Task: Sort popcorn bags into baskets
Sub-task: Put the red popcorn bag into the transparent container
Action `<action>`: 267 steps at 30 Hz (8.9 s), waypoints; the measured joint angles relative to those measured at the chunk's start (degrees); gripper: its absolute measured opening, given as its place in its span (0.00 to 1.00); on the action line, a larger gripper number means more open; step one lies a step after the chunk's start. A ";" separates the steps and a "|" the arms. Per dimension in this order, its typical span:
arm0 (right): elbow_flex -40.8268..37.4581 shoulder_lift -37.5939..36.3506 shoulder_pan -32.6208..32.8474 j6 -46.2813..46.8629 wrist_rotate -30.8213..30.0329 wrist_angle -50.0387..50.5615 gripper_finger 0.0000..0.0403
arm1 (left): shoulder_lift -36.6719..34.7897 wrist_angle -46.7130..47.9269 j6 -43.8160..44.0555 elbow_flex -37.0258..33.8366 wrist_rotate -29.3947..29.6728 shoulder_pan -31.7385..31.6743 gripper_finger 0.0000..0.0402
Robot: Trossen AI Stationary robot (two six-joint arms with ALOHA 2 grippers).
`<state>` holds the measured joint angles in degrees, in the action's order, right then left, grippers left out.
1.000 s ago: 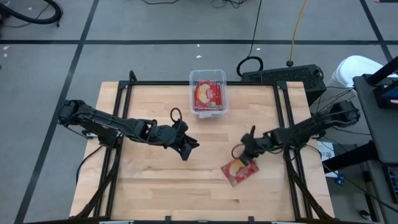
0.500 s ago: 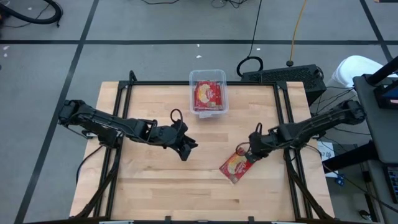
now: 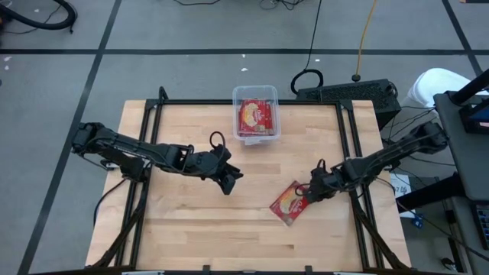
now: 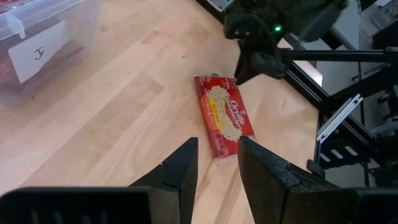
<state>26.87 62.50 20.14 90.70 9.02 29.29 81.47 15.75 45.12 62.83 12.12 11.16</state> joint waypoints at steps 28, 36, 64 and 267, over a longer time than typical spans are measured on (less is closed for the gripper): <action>-5.74 0.02 -12.88 -5.14 -2.62 -24.49 0.31 | 3.28 -0.16 0.01 0.07 0.31 0.00 0.29; -5.70 0.02 -11.46 -2.88 -1.40 -24.27 0.44 | 11.92 -18.78 -2.73 0.04 -5.79 0.02 0.29; -5.54 18.45 -6.49 1.18 -6.37 -50.09 0.57 | 38.48 -30.68 -14.41 4.28 -12.50 0.00 0.29; 37.23 31.45 -63.88 -32.67 20.75 -31.58 0.02 | -21.88 21.88 -28.48 4.26 -25.57 -37.66 0.29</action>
<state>64.10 93.95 -43.73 58.02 29.76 -2.29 59.59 37.62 16.64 67.09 -13.45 -26.50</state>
